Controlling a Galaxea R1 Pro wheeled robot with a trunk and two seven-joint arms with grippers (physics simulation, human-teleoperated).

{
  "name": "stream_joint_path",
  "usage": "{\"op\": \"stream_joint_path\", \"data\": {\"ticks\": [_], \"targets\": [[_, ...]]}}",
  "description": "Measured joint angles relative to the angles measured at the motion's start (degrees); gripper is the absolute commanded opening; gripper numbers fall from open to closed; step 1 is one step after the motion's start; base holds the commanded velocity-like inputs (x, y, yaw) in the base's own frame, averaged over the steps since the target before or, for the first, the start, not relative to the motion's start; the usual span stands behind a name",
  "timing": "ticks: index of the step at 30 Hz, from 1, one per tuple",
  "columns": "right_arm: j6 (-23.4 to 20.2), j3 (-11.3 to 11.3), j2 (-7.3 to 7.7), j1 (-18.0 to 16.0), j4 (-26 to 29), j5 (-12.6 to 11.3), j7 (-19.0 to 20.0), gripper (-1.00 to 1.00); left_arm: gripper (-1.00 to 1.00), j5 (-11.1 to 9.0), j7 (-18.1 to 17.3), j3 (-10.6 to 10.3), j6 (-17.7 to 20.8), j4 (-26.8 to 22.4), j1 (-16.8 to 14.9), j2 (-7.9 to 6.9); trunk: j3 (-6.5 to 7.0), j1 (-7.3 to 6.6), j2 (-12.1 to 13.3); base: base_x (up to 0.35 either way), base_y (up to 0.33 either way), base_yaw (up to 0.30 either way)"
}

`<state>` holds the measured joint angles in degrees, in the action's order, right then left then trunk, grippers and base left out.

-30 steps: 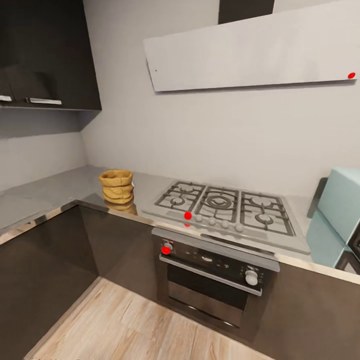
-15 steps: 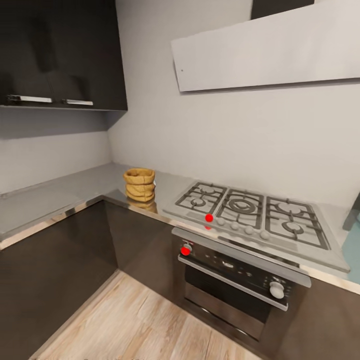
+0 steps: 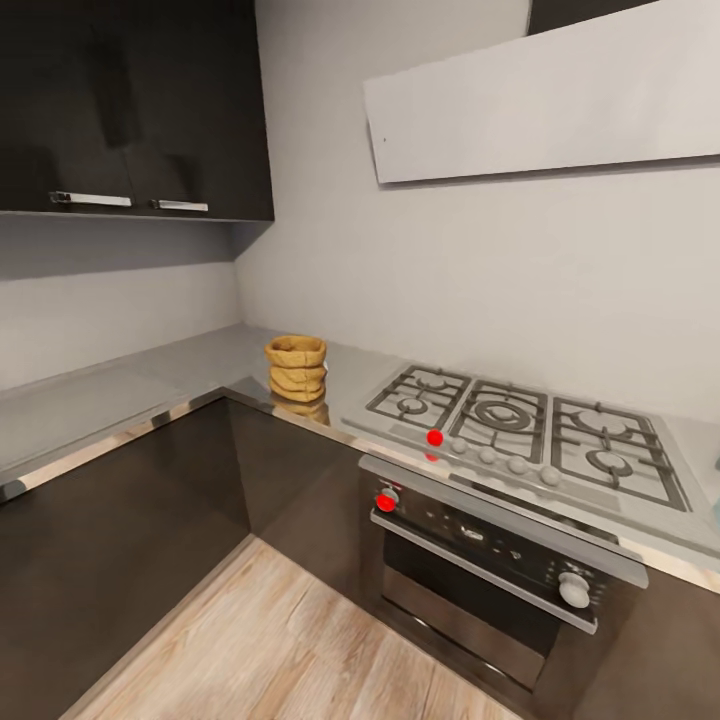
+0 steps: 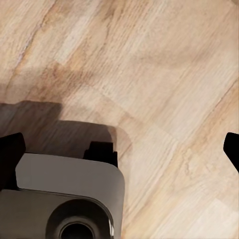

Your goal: In the kitchen, take the popcorn bag from the countertop, put it into the microwave, and heat it until the popcorn is cooked so the cooked popcorn ends up inside the bag.

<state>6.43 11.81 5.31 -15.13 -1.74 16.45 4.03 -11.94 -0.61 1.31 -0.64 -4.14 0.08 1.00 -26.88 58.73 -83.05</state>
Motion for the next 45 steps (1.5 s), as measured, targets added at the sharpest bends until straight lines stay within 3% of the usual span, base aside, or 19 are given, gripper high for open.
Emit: {"op": "stream_joint_path", "data": {"ticks": [14, 45], "targets": [[0.1, 0.0, 0.02, 0.0, 0.0, 0.1, -0.2, 1.00, 1.00, 0.0, 0.4, 0.1, 0.0, 0.0, 0.0, 0.19, 0.00, 0.00, 0.0, 0.000, 0.000, 0.000], [0.1, -0.1, 0.23, 0.0, 0.0, 0.1, -0.2, 1.00, 1.00, 0.0, 0.3, 0.0, 0.0, 0.0, 0.0, -0.04, 5.56, -6.80, 12.4, 0.000, 0.000, 0.000]]}}
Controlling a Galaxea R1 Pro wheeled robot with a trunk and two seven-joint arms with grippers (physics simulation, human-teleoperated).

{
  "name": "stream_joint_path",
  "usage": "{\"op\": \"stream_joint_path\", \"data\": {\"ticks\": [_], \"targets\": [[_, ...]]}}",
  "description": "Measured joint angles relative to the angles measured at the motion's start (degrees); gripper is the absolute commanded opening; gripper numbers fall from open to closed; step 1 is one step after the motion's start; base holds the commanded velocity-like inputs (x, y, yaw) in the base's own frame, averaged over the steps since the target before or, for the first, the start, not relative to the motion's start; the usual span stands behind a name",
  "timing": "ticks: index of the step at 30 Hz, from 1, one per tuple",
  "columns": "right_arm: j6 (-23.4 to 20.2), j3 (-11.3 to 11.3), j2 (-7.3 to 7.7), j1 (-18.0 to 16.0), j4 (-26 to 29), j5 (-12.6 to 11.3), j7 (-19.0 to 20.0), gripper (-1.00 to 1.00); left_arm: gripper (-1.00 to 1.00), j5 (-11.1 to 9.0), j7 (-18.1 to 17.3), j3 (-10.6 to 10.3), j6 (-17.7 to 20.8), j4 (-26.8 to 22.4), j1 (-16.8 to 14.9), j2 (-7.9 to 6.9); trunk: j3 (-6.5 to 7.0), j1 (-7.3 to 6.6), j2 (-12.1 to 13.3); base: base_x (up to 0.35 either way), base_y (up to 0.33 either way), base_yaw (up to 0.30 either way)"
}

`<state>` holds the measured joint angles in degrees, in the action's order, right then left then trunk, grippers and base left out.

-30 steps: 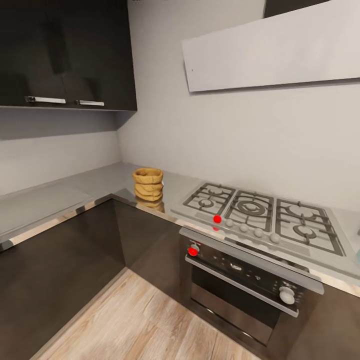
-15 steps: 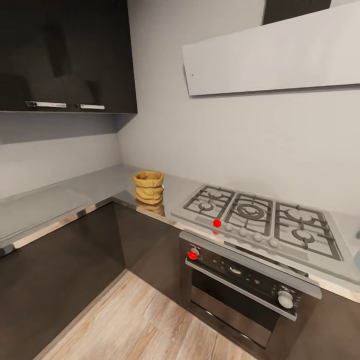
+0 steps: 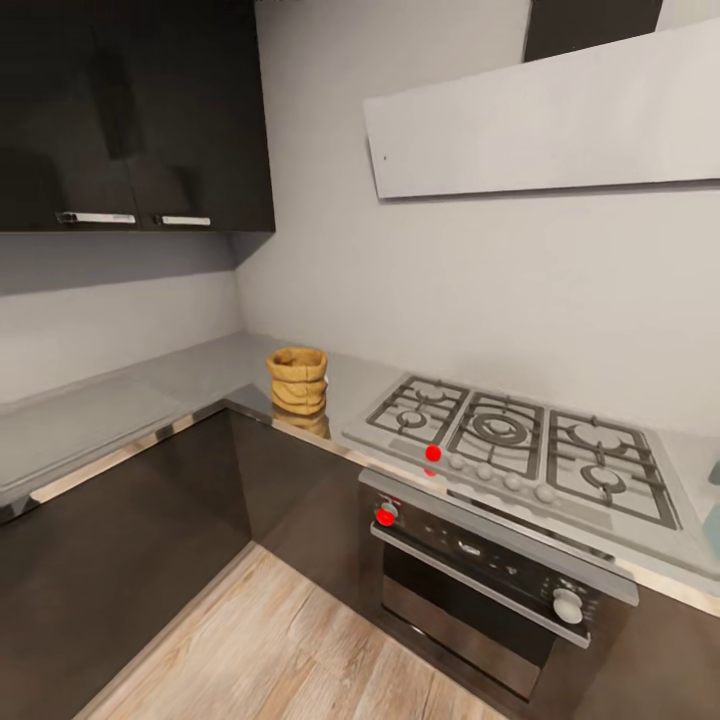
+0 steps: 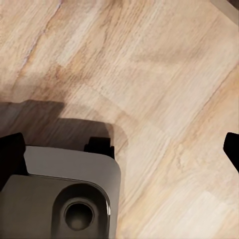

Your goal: In the kitchen, take the popcorn bag from the countertop, put it into the microwave, and heat it until the popcorn is cooked so the cooked popcorn ends up inside the bag.

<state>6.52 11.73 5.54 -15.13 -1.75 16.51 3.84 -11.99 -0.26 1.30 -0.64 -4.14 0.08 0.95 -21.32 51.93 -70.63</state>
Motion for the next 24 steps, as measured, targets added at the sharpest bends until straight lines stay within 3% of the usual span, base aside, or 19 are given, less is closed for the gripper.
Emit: {"op": "stream_joint_path", "data": {"ticks": [24], "targets": [[0.1, 0.0, 0.05, 0.0, 0.0, 0.0, 0.0, 1.00, 1.00, -0.1, 0.0, 0.0, 0.0, 0.0, 0.0, 0.00, 4.31, -5.27, 9.6, 0.000, 0.000, 0.000]]}}
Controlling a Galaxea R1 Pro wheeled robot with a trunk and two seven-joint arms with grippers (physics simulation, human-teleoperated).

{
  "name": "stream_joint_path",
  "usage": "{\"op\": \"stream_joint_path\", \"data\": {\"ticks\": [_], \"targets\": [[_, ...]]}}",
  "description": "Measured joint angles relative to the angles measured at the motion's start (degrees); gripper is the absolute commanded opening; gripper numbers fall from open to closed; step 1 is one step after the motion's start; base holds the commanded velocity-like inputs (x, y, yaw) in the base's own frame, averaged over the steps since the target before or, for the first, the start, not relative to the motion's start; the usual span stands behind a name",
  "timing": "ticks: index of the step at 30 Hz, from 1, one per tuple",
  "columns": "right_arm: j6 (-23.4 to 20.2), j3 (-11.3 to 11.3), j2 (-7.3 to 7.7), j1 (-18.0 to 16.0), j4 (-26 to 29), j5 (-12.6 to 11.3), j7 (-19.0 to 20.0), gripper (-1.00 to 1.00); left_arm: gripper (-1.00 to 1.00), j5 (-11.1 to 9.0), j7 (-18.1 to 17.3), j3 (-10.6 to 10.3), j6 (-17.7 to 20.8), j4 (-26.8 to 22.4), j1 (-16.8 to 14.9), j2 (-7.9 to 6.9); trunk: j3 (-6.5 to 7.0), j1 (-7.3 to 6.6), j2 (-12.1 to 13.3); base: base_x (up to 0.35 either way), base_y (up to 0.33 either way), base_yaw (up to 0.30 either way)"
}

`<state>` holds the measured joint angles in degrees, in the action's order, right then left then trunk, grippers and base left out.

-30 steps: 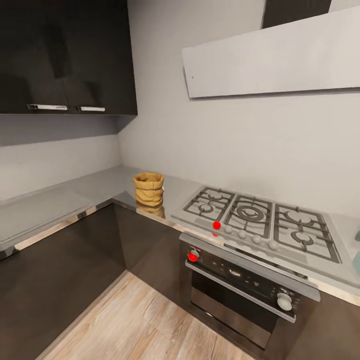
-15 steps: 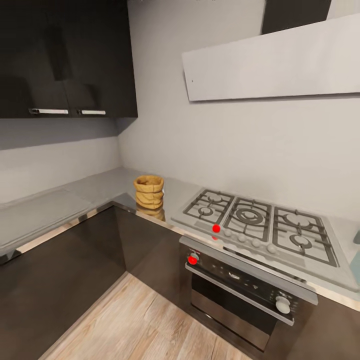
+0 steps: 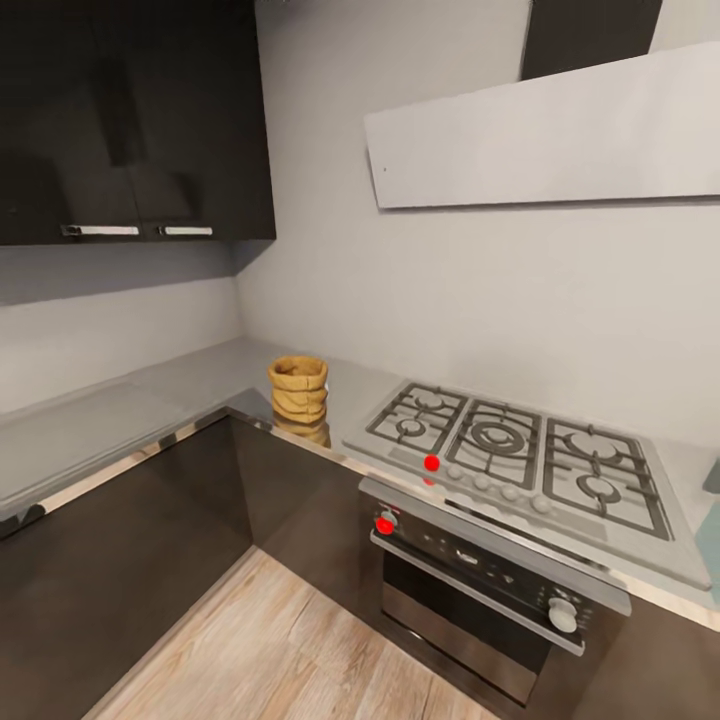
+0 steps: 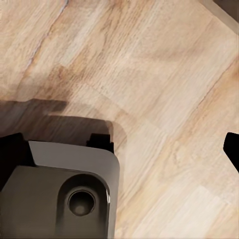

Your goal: In the kitchen, take the popcorn bag from the countertop, put it into the microwave, and heat it until the popcorn is cooked so the cooked popcorn ends up inside the bag.

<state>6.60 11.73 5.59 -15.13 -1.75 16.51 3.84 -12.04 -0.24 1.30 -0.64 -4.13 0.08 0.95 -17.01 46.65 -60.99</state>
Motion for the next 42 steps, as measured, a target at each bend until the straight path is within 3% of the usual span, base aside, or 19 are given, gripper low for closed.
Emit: {"op": "stream_joint_path", "data": {"ticks": [6, 13, 18, 21, 33, 42], "targets": [[0.0, 0.0, -0.08, 0.0, 0.0, 0.1, 0.0, 1.00, 1.00, -1.8, 0.0, 0.0, 0.0, 0.0, 0.0, 0.00, 1.08, -1.32, 2.4, 0.000, 0.000, 0.000], [0.0, 0.0, -0.09, 0.0, 0.0, 0.3, 0.1, 1.00, 1.00, -2.8, 0.0, 0.0, 0.0, 0.0, 0.0, -0.05, 1.08, -1.33, 2.4, 0.001, 0.000, 0.000], [0.0, 0.0, -0.38, 0.0, 0.0, 4.7, 0.0, 1.00, 1.00, -3.0, 0.0, 0.0, 0.0, 0.0, 0.0, -0.09, 1.08, -1.34, 2.4, 0.083, 0.000, 0.000], [-0.1, 0.0, -0.43, 0.0, 0.0, 5.6, 0.0, 1.00, 1.00, -3.0, 0.0, 0.0, 0.0, 0.0, 0.0, -0.09, 1.08, -1.34, 2.4, 0.152, 0.000, 0.000], [-0.1, 0.0, -0.44, 0.0, 0.0, 5.7, 0.0, 1.00, 1.00, -3.0, 0.0, 0.0, 0.0, 0.0, 0.0, -0.09, 1.08, -1.35, 2.4, 0.232, 0.000, 0.000], [-0.1, 0.0, -0.34, 0.0, 0.0, 5.7, 0.0, 1.00, 1.00, -3.0, 0.0, 0.0, 0.0, 0.1, 0.0, -0.07, 1.09, -1.33, 2.4, 0.025, 0.000, 0.000]]}}
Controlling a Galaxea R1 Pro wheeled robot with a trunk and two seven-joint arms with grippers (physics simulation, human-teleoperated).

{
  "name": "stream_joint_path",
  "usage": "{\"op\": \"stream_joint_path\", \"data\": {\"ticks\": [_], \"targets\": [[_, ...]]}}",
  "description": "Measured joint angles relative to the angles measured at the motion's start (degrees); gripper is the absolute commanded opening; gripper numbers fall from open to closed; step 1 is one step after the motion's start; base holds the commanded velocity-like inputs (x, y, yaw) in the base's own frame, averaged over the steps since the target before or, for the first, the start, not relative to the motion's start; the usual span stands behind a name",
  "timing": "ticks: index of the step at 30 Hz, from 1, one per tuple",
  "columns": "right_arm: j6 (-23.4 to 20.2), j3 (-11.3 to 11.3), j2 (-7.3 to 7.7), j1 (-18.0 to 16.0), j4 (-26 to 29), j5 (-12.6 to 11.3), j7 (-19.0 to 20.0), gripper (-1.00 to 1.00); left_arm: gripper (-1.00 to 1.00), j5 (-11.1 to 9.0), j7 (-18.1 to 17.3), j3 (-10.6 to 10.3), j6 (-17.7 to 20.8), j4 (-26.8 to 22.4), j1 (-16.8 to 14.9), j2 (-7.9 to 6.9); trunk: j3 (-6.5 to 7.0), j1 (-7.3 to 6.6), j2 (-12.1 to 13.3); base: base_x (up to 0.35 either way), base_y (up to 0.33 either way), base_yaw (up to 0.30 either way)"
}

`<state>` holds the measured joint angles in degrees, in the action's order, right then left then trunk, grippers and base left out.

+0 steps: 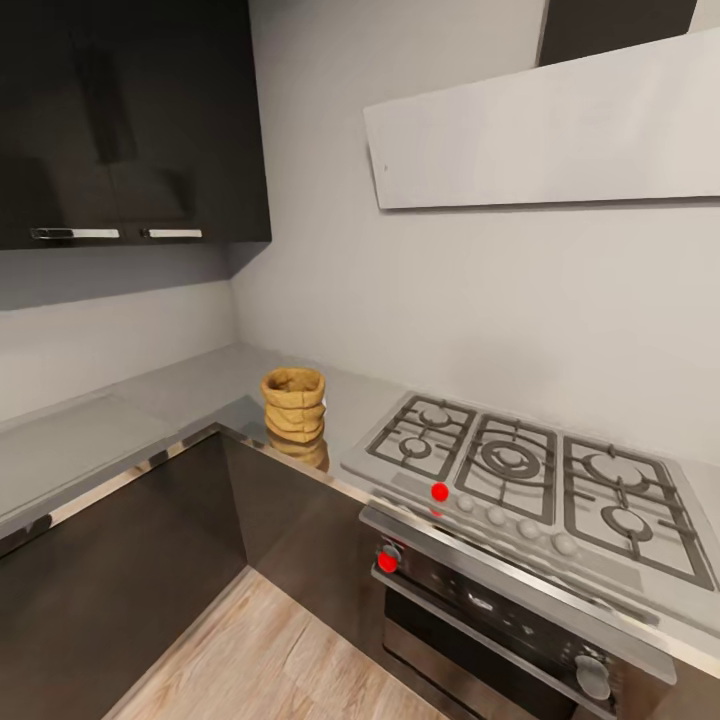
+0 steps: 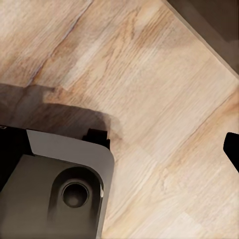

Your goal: In the kitchen, take the popcorn bag from the countertop, put it into the microwave, and heat it until the popcorn is cooked so the cooked popcorn ends up inside the bag.

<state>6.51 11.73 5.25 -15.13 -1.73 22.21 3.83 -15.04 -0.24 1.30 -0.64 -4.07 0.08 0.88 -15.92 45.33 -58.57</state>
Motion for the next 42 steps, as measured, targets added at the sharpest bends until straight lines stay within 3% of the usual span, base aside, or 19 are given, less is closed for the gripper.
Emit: {"op": "stream_joint_path", "data": {"ticks": [10, 14, 16, 18, 21, 23, 26, 30, 33, 36, 37, 40, 42], "targets": [[0.2, 0.2, -0.71, -0.1, 1.6, 0.9, 0.0, 1.00, 1.00, 0.0, 0.0, 0.2, 0.0, 0.0, 0.0, 0.24, 0.00, 0.00, 0.0, 0.000, 0.000, 0.000], [0.1, 0.1, -3.80, -0.1, 8.3, 1.6, 0.3, 1.00, 1.00, 0.0, 0.0, 0.2, 0.0, 0.0, 0.0, 0.31, 0.00, 0.00, 0.0, 0.000, 0.000, 0.000], [-2.1, 0.1, -5.11, -0.1, 13.6, 4.8, 0.3, 1.00, 1.00, 0.1, 0.0, 0.2, 0.0, 0.0, 0.0, 0.33, 0.00, 0.00, 0.0, 0.000, 0.000, 0.000], [-7.7, 0.1, -7.35, -0.1, 19.6, 7.2, 0.5, 1.00, 1.00, 0.0, 0.0, 0.2, 0.0, 0.0, 0.0, 0.33, 0.01, 0.00, 0.0, 0.000, 0.000, 0.000], [-15.8, 0.0, -10.75, -0.1, 28.5, 8.2, 1.9, 1.00, 1.00, 0.0, 0.0, 0.2, 0.0, 0.0, 0.0, 0.31, 0.01, 0.00, 0.0, 0.000, 0.000, 0.000], [-19.4, -0.4, -12.26, -0.1, 33.0, 8.4, 4.3, 1.00, 1.00, 0.0, 0.0, 0.2, 0.0, 0.0, 0.0, 0.32, 0.01, 0.00, 0.0, 0.000, 0.000, 0.000], [-27.3, -5.5, -13.58, -0.1, 41.7, 8.3, 10.2, 1.00, 1.00, 0.0, 0.0, 0.2, 0.0, 0.0, 0.0, 0.33, 0.01, 0.00, 0.0, 0.000, 0.000, 0.000], [-37.9, -10.6, -14.21, -0.1, 55.9, 8.0, 18.8, 1.00, 1.00, 0.1, 0.0, 0.2, 0.0, 0.0, 0.0, 0.34, 0.01, 0.00, 0.0, 0.000, 0.000, 0.000], [-43.1, -13.3, -14.37, -0.1, 63.8, 7.9, 25.3, 1.00, 1.00, 0.1, 0.0, 0.2, 0.0, 0.0, 0.0, 0.34, 0.01, 0.00, 0.0, 0.000, 0.000, 0.000], [-46.2, -15.2, -15.19, 0.0, 69.8, 7.8, 27.7, 1.00, 1.00, 0.1, 0.0, 0.2, 0.0, 0.0, 0.0, 0.34, 0.01, 0.00, 0.0, 0.000, 0.000, 0.000], [-49.6, -19.1, -15.23, -0.1, 76.9, 7.5, 28.5, 1.00, 1.00, 0.1, 0.0, 0.2, 0.0, 0.0, 0.0, 0.34, 0.01, 0.00, 0.0, 0.000, 0.000, 0.000], [-54.6, -22.9, -15.23, -0.1, 84.5, 7.2, 28.7, 1.00, 1.00, 0.1, 0.0, 0.1, 0.0, 0.0, 0.0, 0.34, 0.01, 0.00, 0.0, 0.000, 0.000, 0.000], [-56.8, -25.6, -15.23, -0.1, 86.2, 7.1, 28.7, 1.00, 1.00, 0.1, 0.0, 0.2, 0.0, 0.0, 0.0, 0.34, 0.00, 0.00, 0.0, 0.000, 0.000, 0.000]]}}
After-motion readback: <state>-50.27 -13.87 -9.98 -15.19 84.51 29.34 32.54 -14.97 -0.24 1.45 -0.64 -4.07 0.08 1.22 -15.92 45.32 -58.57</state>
